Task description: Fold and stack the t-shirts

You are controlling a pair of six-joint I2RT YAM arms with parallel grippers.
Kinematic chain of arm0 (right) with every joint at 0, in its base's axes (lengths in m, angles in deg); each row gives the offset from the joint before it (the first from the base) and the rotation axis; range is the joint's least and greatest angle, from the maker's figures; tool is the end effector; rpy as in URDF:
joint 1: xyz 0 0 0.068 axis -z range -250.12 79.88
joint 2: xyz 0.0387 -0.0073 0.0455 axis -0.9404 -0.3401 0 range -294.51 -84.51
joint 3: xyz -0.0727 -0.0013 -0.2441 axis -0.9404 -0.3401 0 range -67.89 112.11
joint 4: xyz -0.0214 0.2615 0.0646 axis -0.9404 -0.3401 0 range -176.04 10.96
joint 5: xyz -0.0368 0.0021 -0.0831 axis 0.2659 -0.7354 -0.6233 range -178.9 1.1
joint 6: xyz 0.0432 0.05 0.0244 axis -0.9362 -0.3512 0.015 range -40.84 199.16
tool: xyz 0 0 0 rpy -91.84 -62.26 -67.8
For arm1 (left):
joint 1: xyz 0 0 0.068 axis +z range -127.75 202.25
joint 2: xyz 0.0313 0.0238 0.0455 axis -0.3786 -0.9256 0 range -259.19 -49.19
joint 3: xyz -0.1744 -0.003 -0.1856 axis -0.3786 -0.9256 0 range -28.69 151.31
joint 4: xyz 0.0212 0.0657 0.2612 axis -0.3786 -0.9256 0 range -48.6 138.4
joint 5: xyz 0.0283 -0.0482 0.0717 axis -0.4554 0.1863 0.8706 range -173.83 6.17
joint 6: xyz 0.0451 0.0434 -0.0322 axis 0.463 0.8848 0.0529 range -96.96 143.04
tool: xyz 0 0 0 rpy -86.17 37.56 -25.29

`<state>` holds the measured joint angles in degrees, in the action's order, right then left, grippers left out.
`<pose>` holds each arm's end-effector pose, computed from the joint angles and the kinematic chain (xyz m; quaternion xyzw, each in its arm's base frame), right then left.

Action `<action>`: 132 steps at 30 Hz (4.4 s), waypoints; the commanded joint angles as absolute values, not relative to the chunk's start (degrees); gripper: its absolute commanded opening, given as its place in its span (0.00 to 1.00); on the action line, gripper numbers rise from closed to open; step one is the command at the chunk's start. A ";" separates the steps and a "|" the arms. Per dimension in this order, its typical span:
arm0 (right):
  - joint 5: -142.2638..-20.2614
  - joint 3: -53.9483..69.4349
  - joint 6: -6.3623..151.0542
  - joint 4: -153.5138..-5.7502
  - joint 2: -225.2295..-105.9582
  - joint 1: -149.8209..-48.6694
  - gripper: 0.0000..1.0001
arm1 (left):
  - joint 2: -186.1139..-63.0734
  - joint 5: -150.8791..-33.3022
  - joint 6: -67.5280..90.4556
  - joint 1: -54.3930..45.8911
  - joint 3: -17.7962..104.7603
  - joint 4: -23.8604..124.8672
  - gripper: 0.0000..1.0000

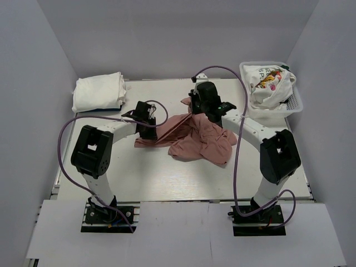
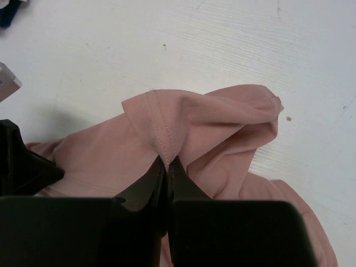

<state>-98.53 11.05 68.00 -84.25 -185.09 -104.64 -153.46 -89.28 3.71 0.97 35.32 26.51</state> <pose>0.3682 0.2417 0.2575 -0.1288 0.8403 0.1366 0.5086 0.3471 -0.1410 0.1165 0.0278 0.9692 -0.1267 0.2094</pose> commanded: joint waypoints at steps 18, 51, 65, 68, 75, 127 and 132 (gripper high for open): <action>-101.39 7.78 70.64 -85.01 -172.05 -104.13 0.00 | -139.35 -81.45 -1.92 1.15 23.34 28.01 1.00; -125.82 28.51 89.52 -74.91 -154.31 -103.08 0.00 | -124.25 -71.61 4.76 -1.48 73.15 25.37 0.00; -108.51 45.58 93.13 -80.10 -146.66 -103.43 0.00 | -111.15 -78.55 8.45 -0.35 84.43 28.18 0.00; -107.63 45.66 93.84 -79.83 -146.13 -103.43 0.00 | -110.54 -79.08 8.45 -0.34 85.83 27.66 0.00; -111.30 44.96 96.73 -76.59 -149.89 -103.43 0.00 | -111.15 -78.55 7.05 -0.34 82.06 30.72 0.00; -128.71 -20.60 47.81 -98.89 -159.31 -90.07 0.55 | -107.90 -114.32 -13.87 -4.46 0.23 25.03 0.70; -131.17 -17.10 45.15 -104.61 -159.31 -89.80 0.90 | -110.18 -111.28 -11.16 -6.31 4.52 22.83 1.00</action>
